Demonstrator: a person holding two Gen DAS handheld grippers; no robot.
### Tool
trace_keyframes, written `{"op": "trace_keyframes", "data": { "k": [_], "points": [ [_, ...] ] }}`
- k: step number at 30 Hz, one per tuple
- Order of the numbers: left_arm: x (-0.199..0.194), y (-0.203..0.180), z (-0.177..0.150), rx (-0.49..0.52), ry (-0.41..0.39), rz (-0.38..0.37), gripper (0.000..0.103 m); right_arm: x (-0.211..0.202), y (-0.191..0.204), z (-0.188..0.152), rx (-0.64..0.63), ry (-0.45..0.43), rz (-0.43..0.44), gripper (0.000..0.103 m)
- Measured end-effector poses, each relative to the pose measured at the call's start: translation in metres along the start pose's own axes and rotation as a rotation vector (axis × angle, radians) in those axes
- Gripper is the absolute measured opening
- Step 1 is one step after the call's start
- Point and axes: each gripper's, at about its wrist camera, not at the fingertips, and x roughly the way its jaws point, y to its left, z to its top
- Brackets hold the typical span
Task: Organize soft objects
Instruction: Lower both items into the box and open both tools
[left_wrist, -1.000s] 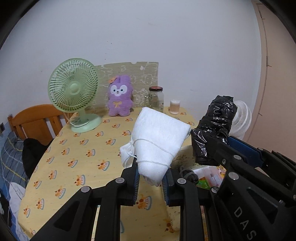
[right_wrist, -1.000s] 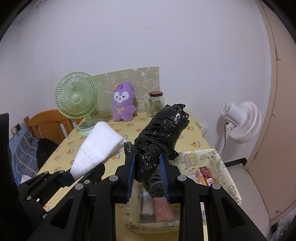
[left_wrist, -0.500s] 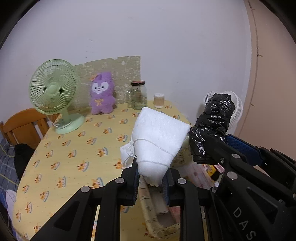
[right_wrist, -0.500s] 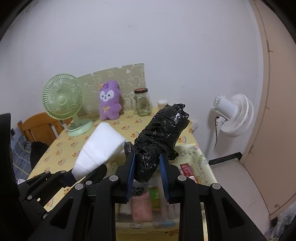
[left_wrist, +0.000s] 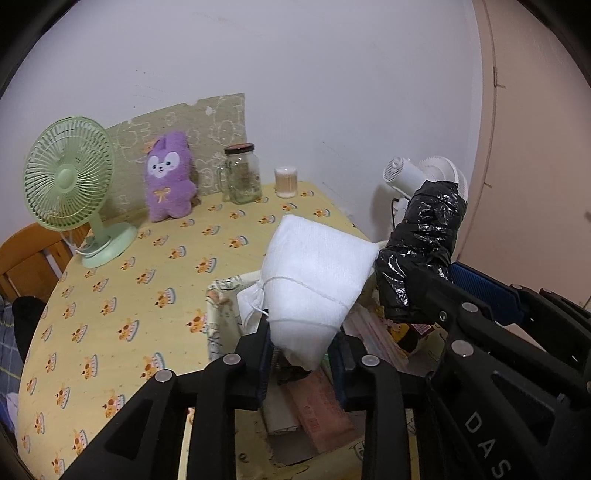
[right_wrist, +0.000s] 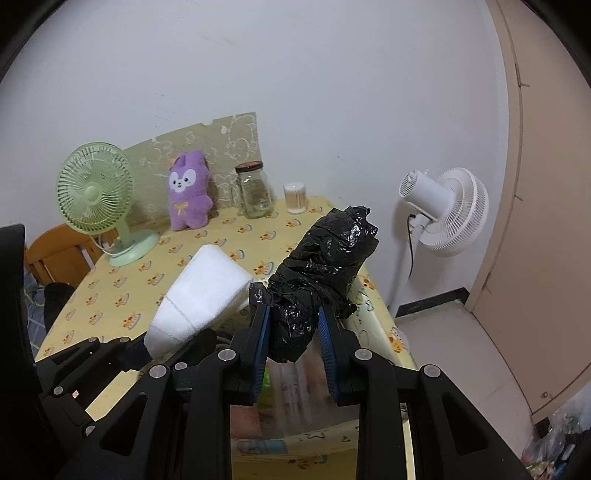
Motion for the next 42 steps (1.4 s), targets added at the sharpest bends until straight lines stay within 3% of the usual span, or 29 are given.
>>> {"op": "trace_keyframes", "data": {
  "k": [8, 12, 18, 28, 36, 40, 42],
  "points": [
    [0.013, -0.012, -0.006, 0.041, 0.036, -0.012, 0.044, 0.01, -0.011, -0.009, 0.011, 0.032, -0.006, 0.029],
    [0.014, -0.015, -0.009, 0.091, 0.035, 0.015, 0.063, 0.012, -0.01, -0.014, 0.0, 0.04, -0.007, 0.029],
    [0.014, -0.012, -0.014, 0.127, 0.051, 0.037, 0.077, 0.02, -0.008, -0.019, 0.004, 0.08, 0.035, 0.029],
    [0.006, -0.01, -0.02, 0.13, 0.05, 0.011, 0.078, 0.018, -0.001, -0.026, 0.015, 0.096, 0.059, 0.031],
    [-0.001, -0.013, -0.022, 0.146, 0.043, 0.004, 0.086, 0.012, 0.0, -0.024, -0.007, 0.096, 0.014, 0.048],
    [-0.004, -0.014, -0.023, 0.14, 0.036, -0.003, 0.088, 0.008, -0.004, -0.024, 0.009, 0.088, -0.002, 0.072],
    [-0.006, -0.016, -0.023, 0.135, 0.034, -0.009, 0.089, 0.004, -0.005, -0.025, 0.013, 0.082, -0.011, 0.075]
  ]
}}
